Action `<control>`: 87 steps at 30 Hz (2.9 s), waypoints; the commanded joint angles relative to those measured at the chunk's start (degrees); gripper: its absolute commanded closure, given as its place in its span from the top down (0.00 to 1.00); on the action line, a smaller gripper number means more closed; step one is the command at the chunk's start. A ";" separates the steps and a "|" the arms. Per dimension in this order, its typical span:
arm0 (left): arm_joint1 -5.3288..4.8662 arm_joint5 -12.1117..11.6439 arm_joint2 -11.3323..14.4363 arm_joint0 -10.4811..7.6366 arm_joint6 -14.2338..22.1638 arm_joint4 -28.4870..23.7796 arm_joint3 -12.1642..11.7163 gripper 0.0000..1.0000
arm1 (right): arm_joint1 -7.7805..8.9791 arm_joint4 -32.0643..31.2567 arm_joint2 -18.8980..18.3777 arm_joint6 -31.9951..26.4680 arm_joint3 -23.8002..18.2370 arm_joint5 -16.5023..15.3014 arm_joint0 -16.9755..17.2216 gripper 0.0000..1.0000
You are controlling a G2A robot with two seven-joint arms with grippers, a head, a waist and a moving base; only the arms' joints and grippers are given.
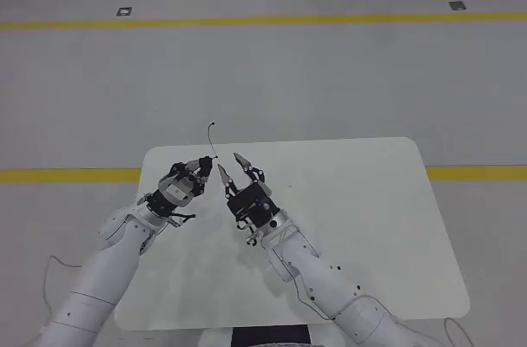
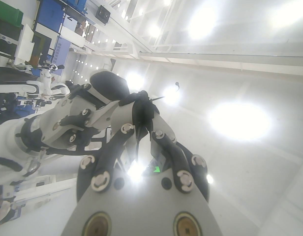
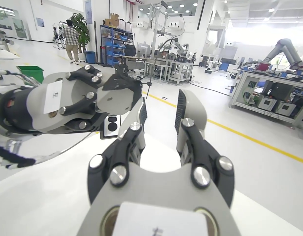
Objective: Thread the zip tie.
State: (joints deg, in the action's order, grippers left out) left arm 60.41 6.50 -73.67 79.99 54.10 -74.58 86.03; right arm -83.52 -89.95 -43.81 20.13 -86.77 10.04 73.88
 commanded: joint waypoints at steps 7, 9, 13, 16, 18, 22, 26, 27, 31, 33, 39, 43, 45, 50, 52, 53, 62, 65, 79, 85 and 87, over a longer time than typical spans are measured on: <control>0.00 0.00 0.00 0.00 0.00 0.00 0.00 0.00 | -0.34 0.00 0.24 1.04 0.30 -0.85 -0.32 0.25; 0.00 0.00 0.00 0.00 0.00 0.00 0.00 0.00 | -0.47 0.00 0.34 1.12 0.43 -0.91 -0.45 0.25; 0.00 0.00 0.00 0.00 0.00 0.00 0.00 0.00 | -0.73 0.00 0.49 1.24 0.71 -1.07 -0.67 0.25; 0.00 0.00 0.00 0.00 0.00 0.00 0.00 0.00 | -0.92 0.00 0.55 1.33 0.88 -1.13 -0.79 0.23; 0.00 0.00 0.00 0.00 0.00 0.00 0.00 0.00 | -1.01 0.00 0.56 1.38 0.99 -1.18 -0.85 0.20; 0.00 0.00 0.00 0.00 0.00 0.00 0.00 0.00 | -1.16 0.00 0.59 1.48 1.28 -1.44 -1.02 0.05; 0.00 0.00 0.00 0.00 0.00 0.00 0.00 0.00 | -1.14 0.00 0.67 1.57 1.54 -1.56 -1.16 0.00; 0.00 0.00 0.00 0.00 0.00 0.00 0.00 0.00 | -1.10 0.00 0.72 1.59 1.59 -1.54 -1.22 0.00; 0.00 0.00 0.00 0.00 0.00 0.00 0.00 0.00 | -0.84 0.00 0.92 1.67 1.61 -1.54 -1.22 0.00; 0.00 0.00 0.00 0.00 0.00 0.00 0.00 0.00 | -0.65 0.00 0.99 1.63 1.63 -1.66 -1.23 0.00; 0.00 0.00 0.00 0.00 0.00 0.00 0.00 0.00 | 0.10 0.00 1.32 1.19 1.57 -1.31 -1.15 0.00; 0.00 0.00 0.00 0.00 0.00 0.00 0.00 0.00 | 0.67 0.00 1.44 0.74 1.21 -1.02 -0.81 0.00; 0.00 0.00 0.00 0.00 0.00 0.00 0.00 0.00 | 0.95 0.00 1.49 0.49 1.05 -0.89 -0.61 0.00; 0.00 0.00 0.00 0.00 0.00 0.00 0.00 0.00 | 1.72 0.00 1.57 -0.22 0.62 -0.50 -0.07 0.00; 0.00 0.00 0.00 0.00 0.00 0.00 0.00 0.00 | 1.95 0.00 1.61 -0.48 0.48 -0.41 0.07 0.00; 0.00 0.00 0.00 0.00 0.00 0.00 0.00 0.00 | 2.10 0.00 1.64 -0.63 0.37 -0.36 0.15 0.00; 0.00 0.00 0.00 0.00 0.00 0.00 0.00 0.00 | 2.94 0.00 1.67 -1.72 -0.04 -0.09 0.90 0.00; 0.00 0.00 0.00 0.00 0.00 0.00 0.00 0.00 | 3.15 0.00 1.75 -2.10 0.03 -0.05 1.00 0.00; 0.00 0.00 0.00 0.00 0.00 0.00 0.00 0.00 | 3.97 0.00 2.04 -3.36 0.23 0.88 1.52 0.00; 0.00 0.00 0.00 0.00 0.00 0.00 0.00 0.00 | 4.21 0.00 2.14 -3.59 0.38 1.30 1.63 0.00; 0.00 0.00 0.00 0.00 0.00 0.00 0.00 0.00 | 4.28 0.00 2.23 -3.80 0.47 1.54 1.66 0.00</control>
State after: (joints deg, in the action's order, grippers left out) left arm 60.41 6.50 -73.67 79.99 54.10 -74.58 86.03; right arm -79.29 -89.95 -41.62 16.43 -86.36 11.45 75.53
